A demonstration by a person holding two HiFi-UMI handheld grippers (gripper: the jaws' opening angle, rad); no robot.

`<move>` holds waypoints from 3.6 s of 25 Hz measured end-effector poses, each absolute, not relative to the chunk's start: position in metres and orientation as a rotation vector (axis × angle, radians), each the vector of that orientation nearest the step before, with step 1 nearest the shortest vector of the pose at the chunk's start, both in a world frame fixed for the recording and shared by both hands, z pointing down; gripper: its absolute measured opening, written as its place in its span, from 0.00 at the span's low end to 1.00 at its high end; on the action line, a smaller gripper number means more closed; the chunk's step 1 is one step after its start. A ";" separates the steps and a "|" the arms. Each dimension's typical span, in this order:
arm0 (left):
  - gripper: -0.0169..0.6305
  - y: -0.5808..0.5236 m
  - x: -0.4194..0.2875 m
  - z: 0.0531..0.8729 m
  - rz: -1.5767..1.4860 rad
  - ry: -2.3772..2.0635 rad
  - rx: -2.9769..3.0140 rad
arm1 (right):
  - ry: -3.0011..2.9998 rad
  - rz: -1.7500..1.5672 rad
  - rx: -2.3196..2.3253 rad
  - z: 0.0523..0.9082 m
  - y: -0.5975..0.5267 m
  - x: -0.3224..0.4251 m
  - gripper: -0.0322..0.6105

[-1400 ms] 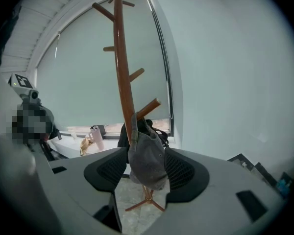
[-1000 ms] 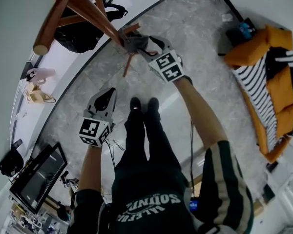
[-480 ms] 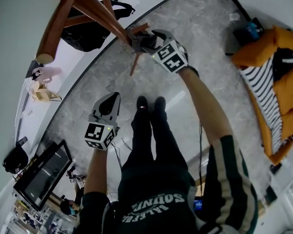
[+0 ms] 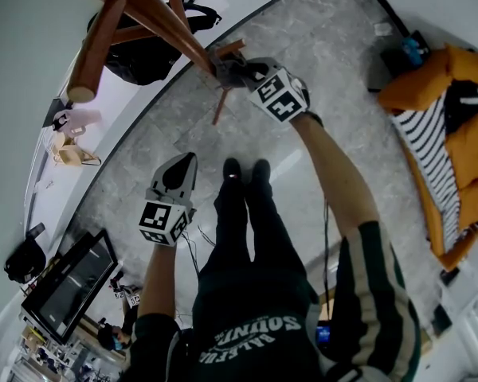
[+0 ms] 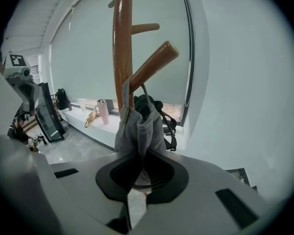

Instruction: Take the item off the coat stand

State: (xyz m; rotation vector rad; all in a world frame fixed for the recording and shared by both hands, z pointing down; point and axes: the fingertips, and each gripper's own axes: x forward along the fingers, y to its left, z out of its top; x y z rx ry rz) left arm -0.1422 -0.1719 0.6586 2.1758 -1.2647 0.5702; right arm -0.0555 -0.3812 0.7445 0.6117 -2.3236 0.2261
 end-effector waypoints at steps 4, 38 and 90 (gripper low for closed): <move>0.03 -0.173 -0.143 0.656 0.566 -1.268 2.181 | -2.328 0.210 0.616 0.740 -0.382 -0.054 0.07; 0.03 -0.189 -0.117 0.615 0.496 -1.230 2.307 | -2.351 0.102 0.763 0.652 -0.376 -0.007 0.07; 0.03 -0.224 -0.104 0.402 0.241 -1.369 2.671 | -2.570 0.111 1.488 0.400 -0.228 0.114 0.07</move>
